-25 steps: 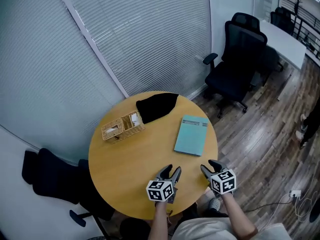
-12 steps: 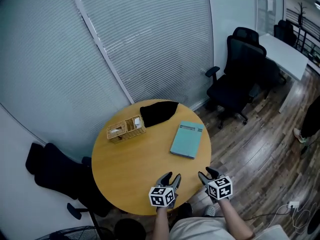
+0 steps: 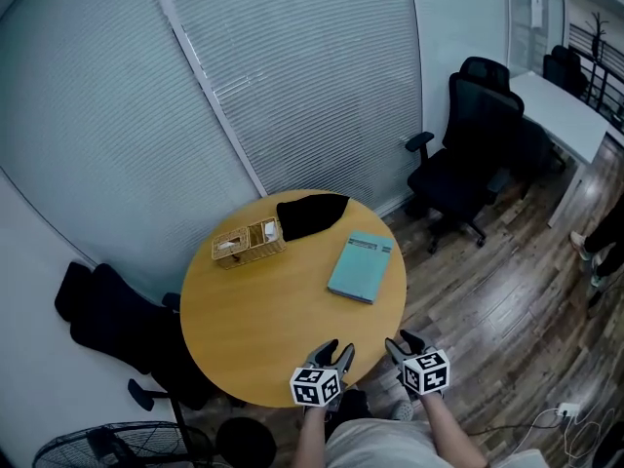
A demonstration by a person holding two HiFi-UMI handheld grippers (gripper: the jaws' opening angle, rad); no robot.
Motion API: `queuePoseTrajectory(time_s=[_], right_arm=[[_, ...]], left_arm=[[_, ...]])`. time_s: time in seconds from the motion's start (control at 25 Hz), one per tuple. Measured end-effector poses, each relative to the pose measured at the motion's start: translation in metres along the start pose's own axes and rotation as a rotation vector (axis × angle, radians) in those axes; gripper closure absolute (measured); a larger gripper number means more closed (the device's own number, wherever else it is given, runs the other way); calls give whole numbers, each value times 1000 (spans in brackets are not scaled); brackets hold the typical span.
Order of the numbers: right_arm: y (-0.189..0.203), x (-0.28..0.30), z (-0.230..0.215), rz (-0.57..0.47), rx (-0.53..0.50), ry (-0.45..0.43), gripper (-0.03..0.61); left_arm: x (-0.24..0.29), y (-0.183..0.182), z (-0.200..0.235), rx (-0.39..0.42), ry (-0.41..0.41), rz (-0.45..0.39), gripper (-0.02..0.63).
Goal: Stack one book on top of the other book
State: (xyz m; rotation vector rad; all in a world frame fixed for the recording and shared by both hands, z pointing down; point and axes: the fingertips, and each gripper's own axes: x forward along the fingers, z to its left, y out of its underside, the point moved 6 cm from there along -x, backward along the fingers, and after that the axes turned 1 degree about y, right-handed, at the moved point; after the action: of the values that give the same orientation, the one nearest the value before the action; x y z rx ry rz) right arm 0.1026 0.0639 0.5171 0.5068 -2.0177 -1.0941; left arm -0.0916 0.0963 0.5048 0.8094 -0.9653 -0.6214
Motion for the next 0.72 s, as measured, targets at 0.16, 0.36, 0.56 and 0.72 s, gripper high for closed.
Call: queuePoseTrajectory(time_s=[0.16, 0.36, 0.56, 0.72], right_arm=[[3, -7, -10, 3, 8, 0, 391], [11, -11, -15, 21, -1, -9, 391], [13, -18, -19, 27, -4, -14, 391], [11, -17, -20, 25, -10, -21, 405]], left_arm=[[0, 3, -8, -3, -6, -9, 414], [6, 13, -17, -23, 0, -15, 414], [10, 16, -25, -18, -6, -12, 416], [11, 14, -27, -7, -10, -11, 423]])
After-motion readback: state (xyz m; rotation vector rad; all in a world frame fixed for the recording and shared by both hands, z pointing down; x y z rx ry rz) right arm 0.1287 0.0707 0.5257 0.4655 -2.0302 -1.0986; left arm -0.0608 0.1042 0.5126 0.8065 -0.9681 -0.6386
